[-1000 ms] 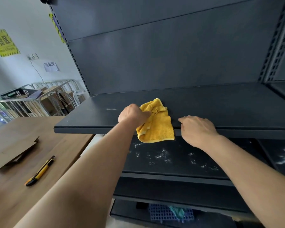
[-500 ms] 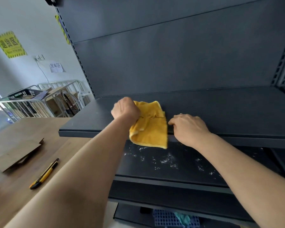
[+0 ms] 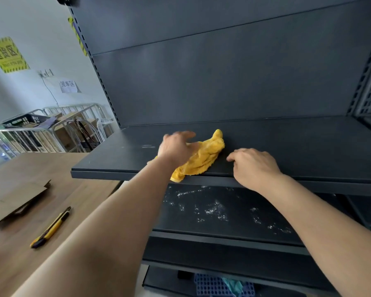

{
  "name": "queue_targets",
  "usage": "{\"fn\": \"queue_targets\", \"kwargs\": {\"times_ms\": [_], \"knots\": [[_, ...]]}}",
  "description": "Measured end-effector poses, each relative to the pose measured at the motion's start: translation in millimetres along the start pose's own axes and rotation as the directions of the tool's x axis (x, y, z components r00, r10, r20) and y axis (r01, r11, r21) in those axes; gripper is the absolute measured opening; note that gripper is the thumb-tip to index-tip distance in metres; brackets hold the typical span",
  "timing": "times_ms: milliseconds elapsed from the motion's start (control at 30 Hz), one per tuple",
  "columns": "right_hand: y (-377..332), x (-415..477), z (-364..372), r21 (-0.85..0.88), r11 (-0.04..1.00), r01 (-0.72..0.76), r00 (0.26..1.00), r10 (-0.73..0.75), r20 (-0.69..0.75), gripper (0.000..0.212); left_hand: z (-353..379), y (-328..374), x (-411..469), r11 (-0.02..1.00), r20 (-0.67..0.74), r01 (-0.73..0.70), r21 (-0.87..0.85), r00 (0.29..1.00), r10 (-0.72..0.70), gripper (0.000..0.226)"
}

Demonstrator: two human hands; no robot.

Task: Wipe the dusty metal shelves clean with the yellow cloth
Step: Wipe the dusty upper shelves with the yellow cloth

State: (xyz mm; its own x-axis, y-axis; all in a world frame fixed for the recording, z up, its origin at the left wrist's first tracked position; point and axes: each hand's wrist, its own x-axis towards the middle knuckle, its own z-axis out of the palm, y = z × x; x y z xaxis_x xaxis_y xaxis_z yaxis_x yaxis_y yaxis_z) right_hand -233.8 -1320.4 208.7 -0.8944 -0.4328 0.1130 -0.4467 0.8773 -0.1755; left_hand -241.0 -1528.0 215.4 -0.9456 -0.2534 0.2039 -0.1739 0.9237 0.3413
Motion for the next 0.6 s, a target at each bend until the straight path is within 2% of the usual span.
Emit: {"fn": "queue_targets", "kwargs": {"times_ms": [67,133,267,600], "knots": [[1,-3,3,-0.005,1.000,-0.011,1.000,0.011,0.002,0.046,11,1,-8,0.993,0.253,-0.051,0.103,0.967,0.023,0.058],[-2,-5,7,-0.002,1.000,-0.019,1.000,0.019,-0.007,0.046,25,5,-13,0.980,0.351,-0.116,0.159,0.935,0.054,0.058],[-9,-1,9,0.004,0.999,-0.049,0.997,0.049,-0.058,0.046,36,3,-4,0.966,0.330,-0.149,0.211,0.941,0.073,0.063],[-65,52,28,0.051,0.999,-0.009,1.000,0.009,-0.009,0.046,16,-92,57,0.984,0.242,0.022,0.176,0.968,-0.065,0.062]]}}
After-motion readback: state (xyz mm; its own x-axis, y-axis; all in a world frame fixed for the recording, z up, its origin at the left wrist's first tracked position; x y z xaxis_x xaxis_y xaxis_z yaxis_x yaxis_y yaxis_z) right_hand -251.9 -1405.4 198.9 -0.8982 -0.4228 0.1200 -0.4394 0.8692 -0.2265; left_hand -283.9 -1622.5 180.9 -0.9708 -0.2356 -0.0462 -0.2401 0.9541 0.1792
